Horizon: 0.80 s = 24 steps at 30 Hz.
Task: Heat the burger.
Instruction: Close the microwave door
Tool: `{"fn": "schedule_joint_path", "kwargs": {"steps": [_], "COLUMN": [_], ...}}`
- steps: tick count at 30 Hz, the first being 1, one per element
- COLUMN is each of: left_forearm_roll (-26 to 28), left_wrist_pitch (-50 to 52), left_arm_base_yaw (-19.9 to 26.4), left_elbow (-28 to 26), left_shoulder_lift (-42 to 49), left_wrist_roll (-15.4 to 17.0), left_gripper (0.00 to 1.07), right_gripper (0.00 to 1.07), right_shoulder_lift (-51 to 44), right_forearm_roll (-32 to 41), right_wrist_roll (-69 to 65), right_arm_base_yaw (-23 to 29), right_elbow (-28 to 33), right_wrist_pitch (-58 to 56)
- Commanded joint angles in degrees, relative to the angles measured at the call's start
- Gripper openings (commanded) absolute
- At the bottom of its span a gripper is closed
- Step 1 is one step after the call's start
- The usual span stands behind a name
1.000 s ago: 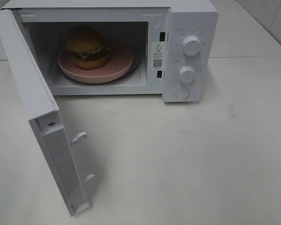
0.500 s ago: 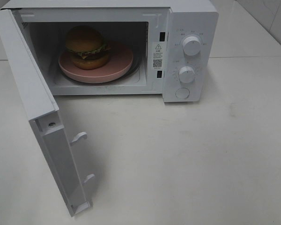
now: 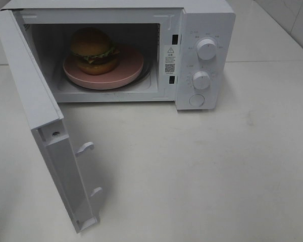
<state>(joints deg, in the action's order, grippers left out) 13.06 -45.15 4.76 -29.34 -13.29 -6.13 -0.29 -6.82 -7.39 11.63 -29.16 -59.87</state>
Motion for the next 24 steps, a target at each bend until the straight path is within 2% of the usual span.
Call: {"fn": "schedule_joint_path", "kwargs": {"steps": [1,8,9,14,15,16,21,24], "left_forearm_roll": [0.5,0.5,0.6,0.6,0.6,0.6,0.6,0.5], "left_wrist_pitch": [8.2,20.1,24.7,32.7,36.9,36.9,49.6,54.4], "left_arm_base_yaw": [0.2,0.2,0.2,0.2,0.2,0.2,0.2,0.2], "left_elbow": [1.5,7.0,8.8,12.5,14.4,14.4,18.9,19.5], "left_shoulder_lift": [-4.4,-8.5,-9.6,-12.0,-13.5,-13.5,-17.5,-19.8], "left_wrist_roll": [0.0,-1.0,-1.6,-3.3,-4.1,-4.1,-4.1,-4.0], "left_gripper": [0.00,0.00,0.00,0.00,0.00,0.00,0.00,0.00], "right_gripper": [0.71,0.71,0.71,0.71,0.71,0.71,0.71,0.71], "right_shoulder_lift": [-1.4,-1.4,-1.4,-1.4,-1.4,-1.4,-1.4,-1.4], "right_forearm_roll": [0.0,0.0,0.0,0.0,0.0,0.0,0.0,0.0], "right_wrist_roll": [-0.1,-0.1,-0.1,-0.1,-0.1,-0.1,-0.2,-0.2], "right_arm_base_yaw": [-0.2,-0.2,-0.2,-0.2,-0.2,-0.2,-0.2,-0.2], "right_elbow": [0.1,0.1,0.1,0.1,0.1,0.1,0.1,0.1], "right_wrist_pitch": [0.4,0.4,0.4,0.4,0.4,0.4,0.4,0.4]}}
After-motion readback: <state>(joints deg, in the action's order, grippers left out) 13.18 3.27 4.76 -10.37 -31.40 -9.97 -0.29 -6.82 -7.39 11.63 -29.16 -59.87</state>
